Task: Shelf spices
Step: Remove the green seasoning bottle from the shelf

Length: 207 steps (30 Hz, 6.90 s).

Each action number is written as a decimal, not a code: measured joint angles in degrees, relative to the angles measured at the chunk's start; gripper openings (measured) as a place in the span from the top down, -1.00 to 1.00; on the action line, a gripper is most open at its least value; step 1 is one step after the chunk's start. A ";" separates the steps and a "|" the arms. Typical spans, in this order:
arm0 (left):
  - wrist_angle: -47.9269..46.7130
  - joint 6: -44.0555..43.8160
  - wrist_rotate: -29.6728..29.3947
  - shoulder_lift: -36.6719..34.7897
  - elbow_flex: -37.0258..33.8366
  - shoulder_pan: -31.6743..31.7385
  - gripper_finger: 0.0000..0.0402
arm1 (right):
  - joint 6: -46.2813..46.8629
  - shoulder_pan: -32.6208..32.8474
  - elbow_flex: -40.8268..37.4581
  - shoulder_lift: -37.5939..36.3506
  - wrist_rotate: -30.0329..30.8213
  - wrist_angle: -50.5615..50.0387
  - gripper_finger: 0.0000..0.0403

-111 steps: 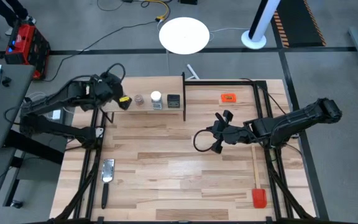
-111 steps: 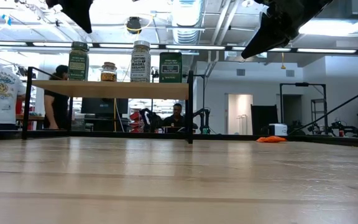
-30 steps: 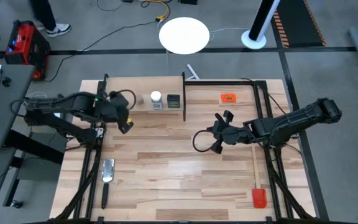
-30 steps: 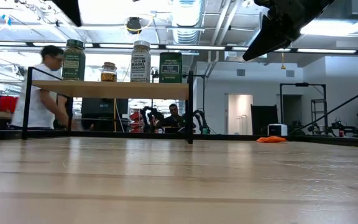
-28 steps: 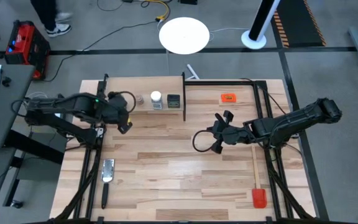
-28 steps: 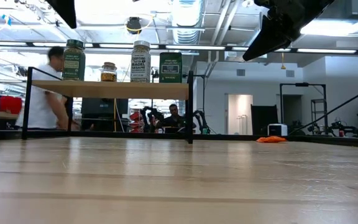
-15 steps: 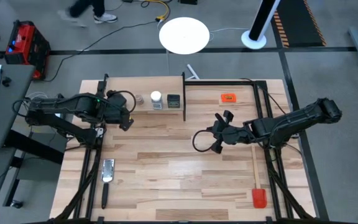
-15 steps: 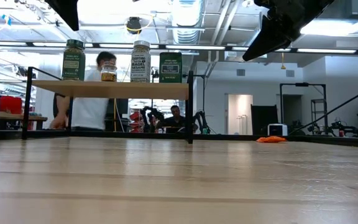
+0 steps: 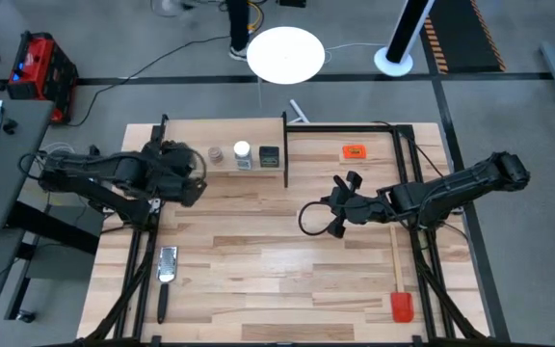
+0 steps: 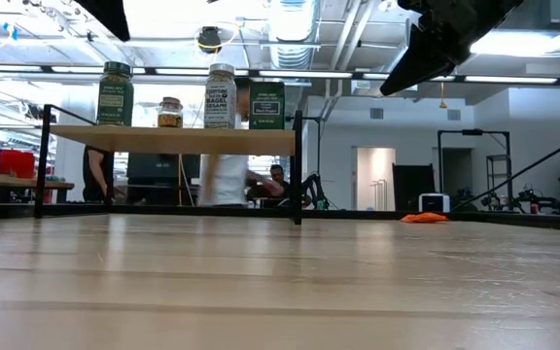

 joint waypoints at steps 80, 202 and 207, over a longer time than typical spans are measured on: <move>13.99 -5.29 -7.25 -20.40 -21.75 -1.56 1.00 | -2.08 -0.87 -4.83 0.00 0.07 6.89 0.93; 40.13 33.23 19.41 0.47 -15.57 25.08 1.00 | -2.95 -2.56 4.48 0.00 -0.09 -0.04 0.93; 40.09 32.58 19.43 0.47 -15.57 24.51 1.00 | -2.95 -2.56 4.48 0.00 -0.11 -0.04 0.93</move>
